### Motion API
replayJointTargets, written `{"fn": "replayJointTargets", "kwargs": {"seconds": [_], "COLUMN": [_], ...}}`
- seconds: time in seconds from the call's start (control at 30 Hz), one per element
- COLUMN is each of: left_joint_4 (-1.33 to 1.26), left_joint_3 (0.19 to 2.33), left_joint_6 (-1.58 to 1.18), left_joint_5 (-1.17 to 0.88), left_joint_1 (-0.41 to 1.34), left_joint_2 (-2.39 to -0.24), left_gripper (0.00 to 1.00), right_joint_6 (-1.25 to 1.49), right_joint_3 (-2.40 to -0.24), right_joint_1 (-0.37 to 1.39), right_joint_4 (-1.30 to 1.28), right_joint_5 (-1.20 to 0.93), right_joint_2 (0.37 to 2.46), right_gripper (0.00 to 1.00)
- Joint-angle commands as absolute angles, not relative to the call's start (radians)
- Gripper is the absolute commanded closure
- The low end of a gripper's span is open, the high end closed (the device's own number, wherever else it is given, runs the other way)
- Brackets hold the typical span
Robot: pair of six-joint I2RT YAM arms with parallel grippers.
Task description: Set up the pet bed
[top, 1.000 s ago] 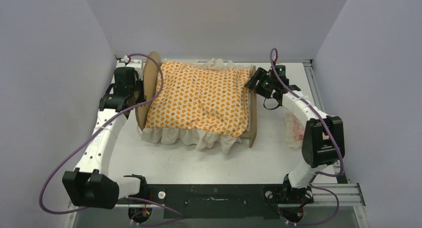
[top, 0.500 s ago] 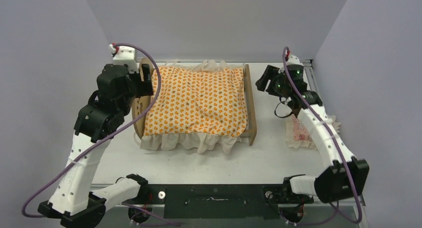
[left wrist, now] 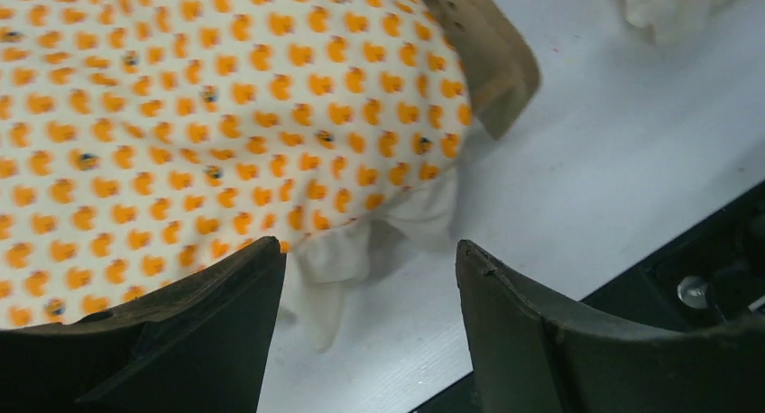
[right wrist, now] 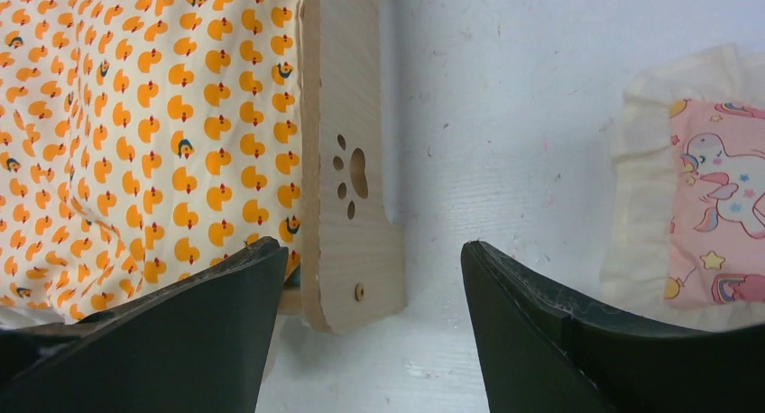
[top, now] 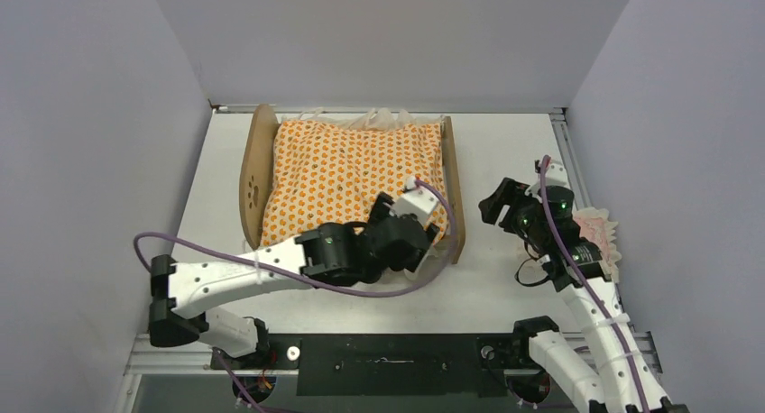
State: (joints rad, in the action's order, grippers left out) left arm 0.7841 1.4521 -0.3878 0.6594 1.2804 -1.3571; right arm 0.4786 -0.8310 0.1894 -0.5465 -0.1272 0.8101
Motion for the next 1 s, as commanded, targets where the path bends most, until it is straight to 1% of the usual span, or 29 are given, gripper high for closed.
{"fn": "replayJointTargets", "kwargs": {"seconds": [0.0,0.1,0.2,0.47,0.57,0.63,0.7,0.73,0.8,0.83,0.97], "left_joint_4": [0.656,0.603,0.539,0.492,0.496,0.527,0.561,0.575,0.576,0.568,0.489], "left_joint_3": [1.471,1.46,1.402,1.382,1.376,1.386,1.401,1.408,1.415,1.416,1.427], "left_joint_6": [-0.484,-0.501,-0.512,-0.523,-0.544,-0.571,-0.583,-0.584,-0.554,-0.526,-0.332], "left_joint_5": [0.701,0.711,0.732,0.833,0.867,0.899,0.916,0.923,0.927,0.925,0.817], "left_joint_1": [1.387,1.422,1.428,1.42,1.412,1.396,1.373,1.361,1.34,1.331,1.279], "left_joint_2": [-1.474,-1.57,-1.634,-1.791,-1.843,-1.874,-1.891,-1.892,-1.875,-1.855,-1.739], "left_gripper": [0.33,0.37,0.41,0.44,0.49,0.56,0.66,0.75,0.98,1.0,1.0], "right_joint_6": [0.523,0.544,0.55,0.544,0.543,0.539,0.532,0.526,0.518,0.513,0.494], "right_joint_3": [-0.786,-0.759,-0.75,-0.741,-0.738,-0.738,-0.738,-0.736,-0.733,-0.731,-0.733], "right_joint_1": [0.184,0.184,0.184,0.186,0.185,0.186,0.186,0.186,0.185,0.185,0.187], "right_joint_4": [-0.567,-0.591,-0.606,-0.633,-0.635,-0.635,-0.635,-0.631,-0.621,-0.616,-0.591], "right_joint_5": [-0.099,-0.102,-0.114,-0.135,-0.154,-0.172,-0.194,-0.21,-0.245,-0.266,-0.34], "right_joint_2": [0.689,0.651,0.636,0.609,0.607,0.606,0.604,0.603,0.602,0.603,0.604], "right_gripper": [0.28,0.27,0.27,0.27,0.27,0.27,0.27,0.28,0.3,0.31,0.36]}}
